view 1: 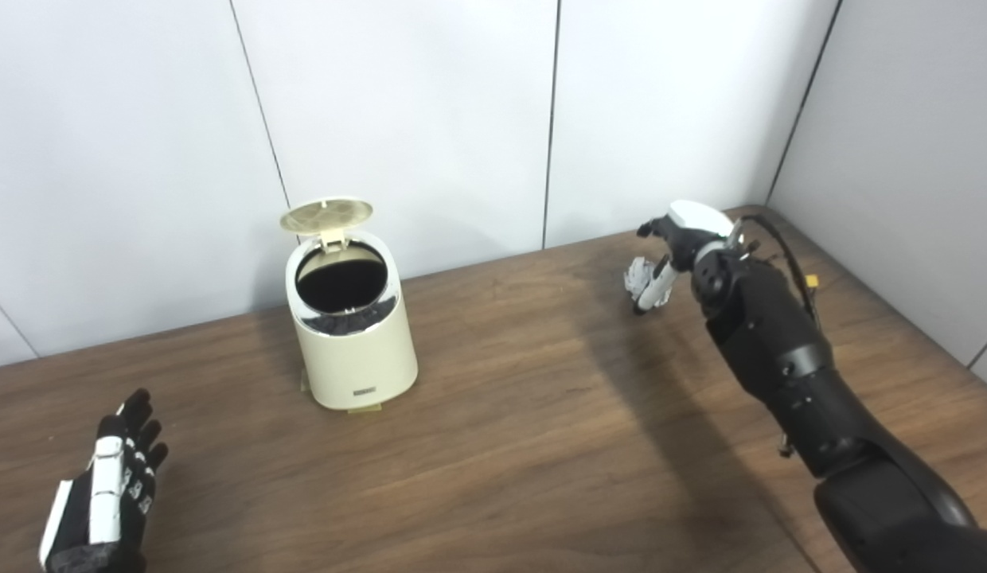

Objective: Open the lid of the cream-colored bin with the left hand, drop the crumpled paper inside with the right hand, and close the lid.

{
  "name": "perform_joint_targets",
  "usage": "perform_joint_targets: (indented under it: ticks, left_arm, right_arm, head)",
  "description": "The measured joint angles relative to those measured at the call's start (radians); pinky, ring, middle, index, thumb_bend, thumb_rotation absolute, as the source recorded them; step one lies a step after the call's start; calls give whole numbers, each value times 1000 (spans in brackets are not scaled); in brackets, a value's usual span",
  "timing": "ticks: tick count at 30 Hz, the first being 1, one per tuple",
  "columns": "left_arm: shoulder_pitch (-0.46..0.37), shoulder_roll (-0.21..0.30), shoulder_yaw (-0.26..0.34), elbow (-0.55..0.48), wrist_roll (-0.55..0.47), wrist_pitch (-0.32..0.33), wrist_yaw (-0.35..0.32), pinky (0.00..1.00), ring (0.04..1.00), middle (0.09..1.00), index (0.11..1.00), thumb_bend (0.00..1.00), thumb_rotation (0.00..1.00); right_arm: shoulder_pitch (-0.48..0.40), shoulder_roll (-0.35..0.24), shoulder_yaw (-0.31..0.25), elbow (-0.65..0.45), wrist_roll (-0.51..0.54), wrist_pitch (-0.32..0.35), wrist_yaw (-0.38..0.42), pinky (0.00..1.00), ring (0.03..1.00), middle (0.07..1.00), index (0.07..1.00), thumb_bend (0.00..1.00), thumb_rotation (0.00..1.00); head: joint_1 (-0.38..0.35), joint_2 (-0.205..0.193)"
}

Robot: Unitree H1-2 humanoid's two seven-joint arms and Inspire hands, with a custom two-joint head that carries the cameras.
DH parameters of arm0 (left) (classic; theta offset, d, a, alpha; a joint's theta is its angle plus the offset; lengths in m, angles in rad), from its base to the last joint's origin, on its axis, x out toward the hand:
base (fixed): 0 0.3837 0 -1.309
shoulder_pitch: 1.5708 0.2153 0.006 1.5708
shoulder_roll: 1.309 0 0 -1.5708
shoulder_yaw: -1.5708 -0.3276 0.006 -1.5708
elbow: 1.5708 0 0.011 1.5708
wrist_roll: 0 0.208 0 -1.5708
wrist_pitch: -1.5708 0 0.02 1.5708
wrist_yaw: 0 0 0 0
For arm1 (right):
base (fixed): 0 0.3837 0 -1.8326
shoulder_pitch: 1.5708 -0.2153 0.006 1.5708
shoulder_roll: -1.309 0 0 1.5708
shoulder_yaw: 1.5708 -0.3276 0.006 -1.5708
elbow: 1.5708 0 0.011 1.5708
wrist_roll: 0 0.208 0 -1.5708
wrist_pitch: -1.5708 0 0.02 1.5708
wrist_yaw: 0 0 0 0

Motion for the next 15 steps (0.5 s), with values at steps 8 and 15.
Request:
perform_joint_targets:
  ticks: [8,15]
  left_arm:
    - [1,1,9,-38,-2,15,6,1000,1000,1000,1000,599,868]
    - [1,4,8,-38,-2,15,5,1000,1000,1000,1000,593,866]
  right_arm:
    - [-26,0,34,73,75,-2,-86,798,915,933,829,889,107]
    - [-44,-13,68,112,112,-2,-123,831,864,895,816,892,107]
  head:
    - [-2,5]
    - [-2,9]
